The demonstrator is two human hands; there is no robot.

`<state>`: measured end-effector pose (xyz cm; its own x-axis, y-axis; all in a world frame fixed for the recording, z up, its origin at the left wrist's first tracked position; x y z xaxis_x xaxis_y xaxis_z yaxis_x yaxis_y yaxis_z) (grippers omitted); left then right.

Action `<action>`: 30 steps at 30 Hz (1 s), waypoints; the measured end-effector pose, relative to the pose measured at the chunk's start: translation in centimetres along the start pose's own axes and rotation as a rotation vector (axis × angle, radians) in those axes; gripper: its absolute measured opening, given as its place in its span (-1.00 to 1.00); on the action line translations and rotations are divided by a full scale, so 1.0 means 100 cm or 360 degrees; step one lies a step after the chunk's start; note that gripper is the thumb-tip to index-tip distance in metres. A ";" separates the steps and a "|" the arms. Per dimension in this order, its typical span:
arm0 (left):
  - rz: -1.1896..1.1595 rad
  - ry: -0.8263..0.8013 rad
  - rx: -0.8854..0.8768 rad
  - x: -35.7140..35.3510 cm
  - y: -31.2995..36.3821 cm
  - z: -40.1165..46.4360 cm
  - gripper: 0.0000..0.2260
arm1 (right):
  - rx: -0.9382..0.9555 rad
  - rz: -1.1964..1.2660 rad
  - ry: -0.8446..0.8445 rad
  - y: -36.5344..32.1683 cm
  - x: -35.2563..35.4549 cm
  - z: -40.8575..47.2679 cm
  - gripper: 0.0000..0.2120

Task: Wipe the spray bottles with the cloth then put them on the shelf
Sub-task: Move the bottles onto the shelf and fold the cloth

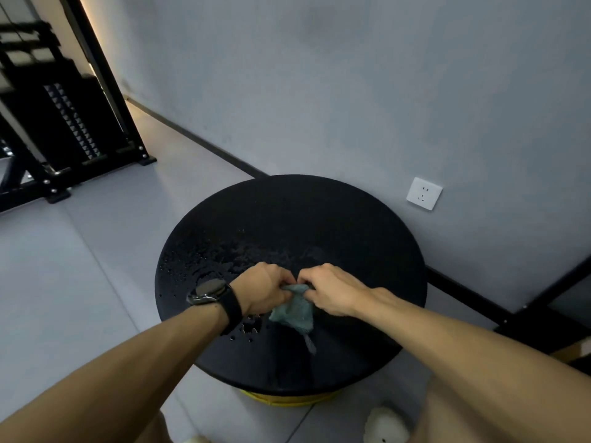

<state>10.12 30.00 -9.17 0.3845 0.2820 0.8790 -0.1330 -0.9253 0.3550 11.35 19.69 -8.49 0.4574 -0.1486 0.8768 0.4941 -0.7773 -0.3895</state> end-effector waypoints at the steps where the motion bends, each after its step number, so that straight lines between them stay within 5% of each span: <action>1: 0.0021 0.0035 -0.0016 0.011 0.006 -0.002 -0.84 | 0.0003 -0.0012 0.0048 -0.002 0.011 -0.003 -0.90; 13: 0.0167 0.0589 -0.0199 0.156 0.092 -0.044 -0.85 | 0.0011 -0.0178 0.0732 -0.026 0.165 -0.067 -0.91; 30: 0.0380 0.0976 -0.0488 0.253 0.244 -0.107 -0.82 | -0.0049 -0.0421 0.1177 -0.031 0.293 -0.224 -0.84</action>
<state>6.85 17.24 25.11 -0.2564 0.2556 0.9322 -0.4340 -0.8922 0.1253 6.62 4.09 24.70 -0.2888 -0.3162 0.9037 0.4920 -0.8587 -0.1433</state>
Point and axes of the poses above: each hand's wrist, its own z-axis towards the middle knuckle, its own x-axis out of the back of the hand, y = z × x, the point moved 8 cm from there along z, towards the middle knuckle, and after that the axes turned 5 degrees about -y, right-handed, at the moved point
